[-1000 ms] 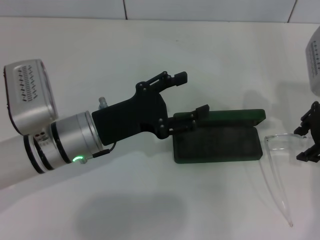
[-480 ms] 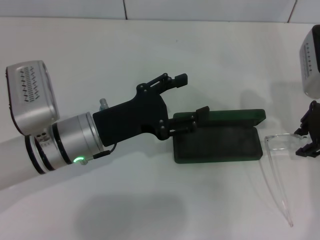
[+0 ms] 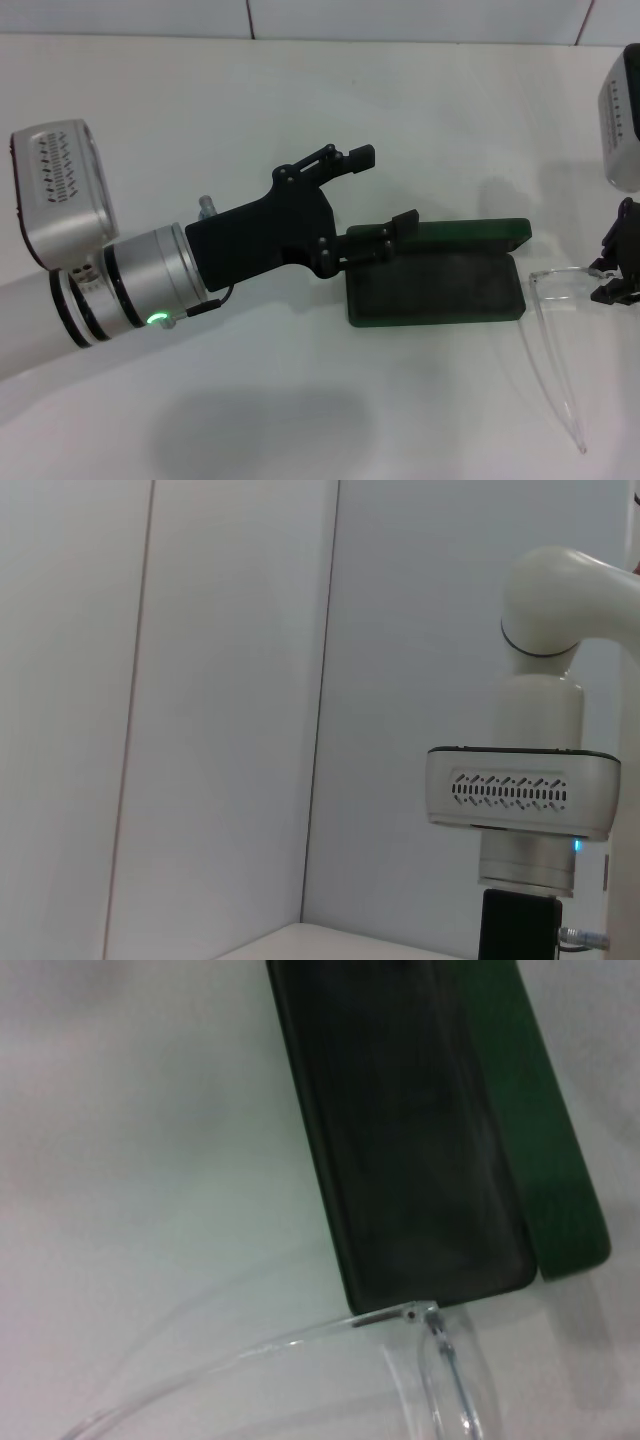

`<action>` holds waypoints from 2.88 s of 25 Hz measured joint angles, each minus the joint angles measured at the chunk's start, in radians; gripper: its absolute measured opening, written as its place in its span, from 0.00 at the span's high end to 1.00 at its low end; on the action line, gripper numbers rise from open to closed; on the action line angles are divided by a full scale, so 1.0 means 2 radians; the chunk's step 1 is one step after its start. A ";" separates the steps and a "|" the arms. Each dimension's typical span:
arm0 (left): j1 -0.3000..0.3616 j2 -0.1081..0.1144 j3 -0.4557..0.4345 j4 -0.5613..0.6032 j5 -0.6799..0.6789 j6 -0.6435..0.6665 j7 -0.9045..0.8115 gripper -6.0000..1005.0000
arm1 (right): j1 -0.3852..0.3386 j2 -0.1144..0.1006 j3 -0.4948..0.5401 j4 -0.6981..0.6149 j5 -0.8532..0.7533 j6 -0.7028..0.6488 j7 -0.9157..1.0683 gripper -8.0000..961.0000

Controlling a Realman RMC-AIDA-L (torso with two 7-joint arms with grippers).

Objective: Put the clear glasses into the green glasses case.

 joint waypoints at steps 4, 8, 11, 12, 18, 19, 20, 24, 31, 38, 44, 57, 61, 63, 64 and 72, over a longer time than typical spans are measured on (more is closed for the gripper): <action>0.000 0.000 0.000 0.000 0.000 -0.001 0.000 0.12 | 0.000 0.000 -0.002 0.000 0.000 -0.002 0.000 0.71; 0.000 0.000 -0.001 0.000 0.000 -0.001 0.000 0.12 | 0.000 -0.001 -0.002 0.000 0.000 -0.008 0.001 0.74; 0.000 0.000 -0.001 0.000 -0.001 -0.001 0.000 0.12 | 0.000 -0.001 -0.002 0.000 0.000 -0.010 0.001 0.75; 0.000 0.000 -0.001 0.000 -0.001 -0.001 0.000 0.12 | 0.000 -0.001 -0.002 0.000 0.000 -0.011 0.001 0.75; 0.000 0.000 -0.001 0.000 -0.001 -0.002 0.000 0.12 | 0.000 -0.001 -0.002 0.000 0.000 -0.014 0.004 0.77; 0.000 0.000 -0.001 0.000 -0.001 -0.002 0.000 0.12 | 0.000 -0.001 -0.002 0.000 -0.001 -0.015 0.005 0.78; 0.000 0.000 -0.001 0.000 -0.001 -0.002 0.000 0.12 | 0.000 -0.002 -0.002 0.000 -0.001 -0.015 0.007 0.78; 0.000 0.001 -0.001 0.000 -0.001 -0.002 0.000 0.12 | 0.001 -0.002 -0.002 0.000 -0.003 -0.016 0.008 0.81; 0.003 0.001 -0.001 0.000 -0.001 0.001 0.000 0.12 | 0.000 -0.001 0.001 -0.002 -0.006 -0.014 0.008 0.84; 0.006 0.000 -0.001 0.000 -0.002 0.008 -0.001 0.12 | -0.007 -0.004 0.007 -0.007 -0.002 -0.014 0.005 0.88; 0.009 0.002 -0.005 0.000 -0.002 0.024 0.000 0.12 | -0.027 -0.005 0.057 -0.041 0.015 -0.043 -0.013 0.88; 0.017 0.002 -0.020 -0.001 -0.003 0.029 0.000 0.12 | -0.083 -0.012 0.237 -0.073 0.142 -0.069 -0.108 0.88; 0.018 0.001 -0.021 0.000 -0.008 0.030 0.002 0.12 | -0.105 -0.004 0.267 -0.074 0.204 -0.029 -0.126 0.88; 0.016 0.000 -0.021 0.000 -0.009 0.030 0.005 0.12 | -0.113 -0.002 0.270 -0.070 0.235 -0.012 -0.128 0.88; 0.015 0.000 -0.021 0.000 -0.010 0.030 0.006 0.12 | -0.117 -0.002 0.270 -0.065 0.261 0.002 -0.128 0.88; -0.013 0.000 -0.018 0.003 -0.051 0.027 -0.032 0.12 | -0.111 -0.003 0.264 -0.042 0.309 0.011 -0.126 0.88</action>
